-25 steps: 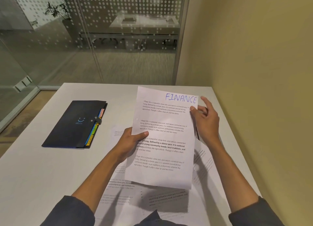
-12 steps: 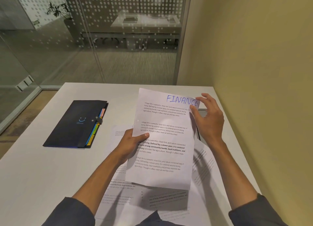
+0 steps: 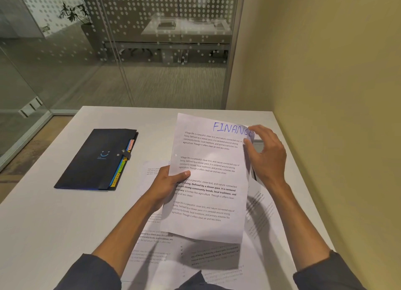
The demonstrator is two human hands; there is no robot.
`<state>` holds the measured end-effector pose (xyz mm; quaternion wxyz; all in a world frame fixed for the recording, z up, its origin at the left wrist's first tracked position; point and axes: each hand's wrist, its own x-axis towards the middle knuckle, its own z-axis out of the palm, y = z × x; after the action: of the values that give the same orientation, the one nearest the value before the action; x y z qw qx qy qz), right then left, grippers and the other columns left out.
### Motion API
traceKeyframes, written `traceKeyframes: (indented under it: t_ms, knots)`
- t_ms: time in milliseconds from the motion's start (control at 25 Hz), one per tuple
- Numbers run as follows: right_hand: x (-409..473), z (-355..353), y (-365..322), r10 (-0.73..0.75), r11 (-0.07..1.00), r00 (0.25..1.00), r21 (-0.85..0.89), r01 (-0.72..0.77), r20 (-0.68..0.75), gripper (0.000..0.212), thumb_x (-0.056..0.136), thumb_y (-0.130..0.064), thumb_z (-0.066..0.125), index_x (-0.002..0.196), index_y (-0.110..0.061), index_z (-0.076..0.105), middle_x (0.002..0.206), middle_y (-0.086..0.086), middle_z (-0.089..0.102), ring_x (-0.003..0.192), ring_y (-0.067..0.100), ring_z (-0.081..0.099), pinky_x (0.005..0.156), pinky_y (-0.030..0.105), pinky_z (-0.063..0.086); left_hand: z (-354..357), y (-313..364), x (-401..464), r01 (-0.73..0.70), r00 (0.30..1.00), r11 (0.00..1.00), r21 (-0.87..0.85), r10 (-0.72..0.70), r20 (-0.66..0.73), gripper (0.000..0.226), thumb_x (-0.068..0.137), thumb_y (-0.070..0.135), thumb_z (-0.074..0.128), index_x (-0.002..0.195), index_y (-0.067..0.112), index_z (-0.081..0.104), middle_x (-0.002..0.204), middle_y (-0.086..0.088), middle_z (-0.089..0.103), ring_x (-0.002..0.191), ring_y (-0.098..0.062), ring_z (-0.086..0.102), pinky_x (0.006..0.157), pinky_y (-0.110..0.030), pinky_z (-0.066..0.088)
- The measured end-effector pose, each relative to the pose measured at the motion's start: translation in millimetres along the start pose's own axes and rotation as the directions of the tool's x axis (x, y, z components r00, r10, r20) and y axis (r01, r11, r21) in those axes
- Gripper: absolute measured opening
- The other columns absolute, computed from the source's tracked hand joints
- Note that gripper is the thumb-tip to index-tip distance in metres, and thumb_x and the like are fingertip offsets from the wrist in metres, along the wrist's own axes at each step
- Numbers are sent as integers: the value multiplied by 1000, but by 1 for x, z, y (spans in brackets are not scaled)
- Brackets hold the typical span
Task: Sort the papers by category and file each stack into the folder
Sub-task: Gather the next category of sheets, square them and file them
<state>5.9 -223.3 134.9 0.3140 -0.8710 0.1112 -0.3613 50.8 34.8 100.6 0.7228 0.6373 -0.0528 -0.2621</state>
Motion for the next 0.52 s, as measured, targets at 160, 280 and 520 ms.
traceKeyframes:
  t_ms: [160,280,520]
  knots:
    - [-3,-5,-13,123,933,988,327,-149,98,32,84,-13,74,116,-17,68,102,-6,73,93,5,67,83,16,52,-1,0,-2,-9,1000,1000,-1,9,-23,18,92,4,57,106,11,67,102,-6,75,92,-22,72,73,-28,57]
    - [-17,-4,-26,113,850,958,473,-230,264,35,79,-38,76,109,-21,73,100,-10,75,94,8,68,85,23,52,1,0,-1,-22,998,1000,-15,22,-51,18,92,3,58,106,9,67,100,-6,75,89,-21,72,70,-26,57]
    - [-25,1,-49,152,686,885,597,-415,440,42,102,-31,47,92,-2,77,91,4,77,90,17,71,81,26,49,5,2,-3,-32,997,999,17,34,-74,17,92,3,59,106,7,67,93,-5,76,82,-18,73,64,-23,56]
